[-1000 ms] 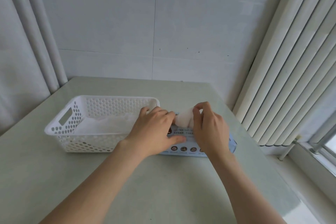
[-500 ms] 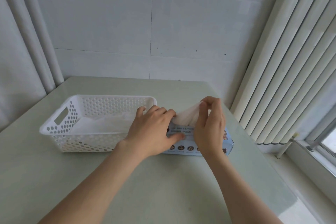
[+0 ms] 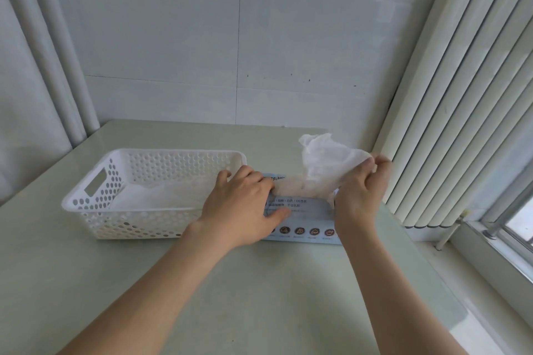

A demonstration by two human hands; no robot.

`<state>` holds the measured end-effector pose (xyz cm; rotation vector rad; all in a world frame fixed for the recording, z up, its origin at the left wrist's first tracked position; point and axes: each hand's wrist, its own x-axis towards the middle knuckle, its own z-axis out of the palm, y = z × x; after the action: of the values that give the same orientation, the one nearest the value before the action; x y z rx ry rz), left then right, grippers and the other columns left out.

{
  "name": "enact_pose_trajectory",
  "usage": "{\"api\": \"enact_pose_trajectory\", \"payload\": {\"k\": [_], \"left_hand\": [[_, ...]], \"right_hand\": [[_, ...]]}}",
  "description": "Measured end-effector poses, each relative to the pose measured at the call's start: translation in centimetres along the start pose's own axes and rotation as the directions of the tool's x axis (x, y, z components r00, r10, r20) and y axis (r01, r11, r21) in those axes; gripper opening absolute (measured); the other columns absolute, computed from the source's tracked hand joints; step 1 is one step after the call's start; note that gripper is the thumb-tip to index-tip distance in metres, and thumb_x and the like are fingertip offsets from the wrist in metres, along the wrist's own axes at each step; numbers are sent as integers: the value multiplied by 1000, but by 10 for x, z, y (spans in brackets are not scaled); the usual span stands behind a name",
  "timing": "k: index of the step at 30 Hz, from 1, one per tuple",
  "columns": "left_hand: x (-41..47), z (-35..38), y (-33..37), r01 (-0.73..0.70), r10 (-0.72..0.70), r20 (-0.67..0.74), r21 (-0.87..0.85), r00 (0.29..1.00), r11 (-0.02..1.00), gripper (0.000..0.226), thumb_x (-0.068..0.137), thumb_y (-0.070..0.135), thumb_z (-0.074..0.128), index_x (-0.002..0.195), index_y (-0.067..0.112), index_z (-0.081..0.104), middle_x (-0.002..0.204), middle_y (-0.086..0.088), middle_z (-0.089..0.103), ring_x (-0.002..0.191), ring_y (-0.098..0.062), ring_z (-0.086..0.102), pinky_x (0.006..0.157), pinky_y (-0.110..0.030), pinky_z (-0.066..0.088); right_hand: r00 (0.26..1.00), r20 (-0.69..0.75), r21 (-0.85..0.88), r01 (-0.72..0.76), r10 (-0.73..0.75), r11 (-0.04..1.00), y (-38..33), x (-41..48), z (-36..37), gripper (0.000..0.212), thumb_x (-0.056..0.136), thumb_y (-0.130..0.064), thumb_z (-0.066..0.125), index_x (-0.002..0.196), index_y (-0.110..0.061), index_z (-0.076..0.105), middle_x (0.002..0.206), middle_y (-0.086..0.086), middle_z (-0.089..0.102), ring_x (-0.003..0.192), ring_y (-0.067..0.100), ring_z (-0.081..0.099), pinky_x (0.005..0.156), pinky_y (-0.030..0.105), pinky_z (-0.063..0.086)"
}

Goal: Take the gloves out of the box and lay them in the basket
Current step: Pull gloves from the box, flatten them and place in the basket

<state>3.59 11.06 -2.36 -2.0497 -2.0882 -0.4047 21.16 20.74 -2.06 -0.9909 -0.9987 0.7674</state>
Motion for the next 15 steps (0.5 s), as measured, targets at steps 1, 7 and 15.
{"api": "enact_pose_trajectory", "payload": {"k": [1, 7, 15], "left_hand": [[-1, -1, 1, 1, -1, 0, -3, 1000, 1000, 58, 90, 81, 37, 121, 36, 58, 121, 17, 61, 127, -11, 44, 108, -44, 33], [-3, -6, 4, -38, 37, 31, 13, 999, 999, 60, 97, 74, 36, 149, 47, 28, 130, 8, 59, 130, -22, 44, 110, -50, 30], [-1, -15, -2, -4, 13, 102, -92, 995, 996, 53, 98, 68, 42, 143, 41, 48, 124, 12, 62, 128, -17, 49, 110, -47, 33]], "right_hand": [[999, 23, -15, 29, -28, 999, -2, -2, 0, 17, 110, -34, 33, 106, -25, 48, 99, 1, 55, 86, 16, 54, 76, 39, 48], [962, 164, -47, 228, -218, 972, -23, -19, 3, 16, 116, -25, 32, 113, -20, 47, 75, -21, 52, 63, 7, 48, 60, 26, 44], [908, 117, 12, 405, -403, 914, -57, -45, 13, 13, 115, -8, 28, 113, -15, 39, 82, -43, 52, 69, -10, 49, 66, 11, 40]]}}
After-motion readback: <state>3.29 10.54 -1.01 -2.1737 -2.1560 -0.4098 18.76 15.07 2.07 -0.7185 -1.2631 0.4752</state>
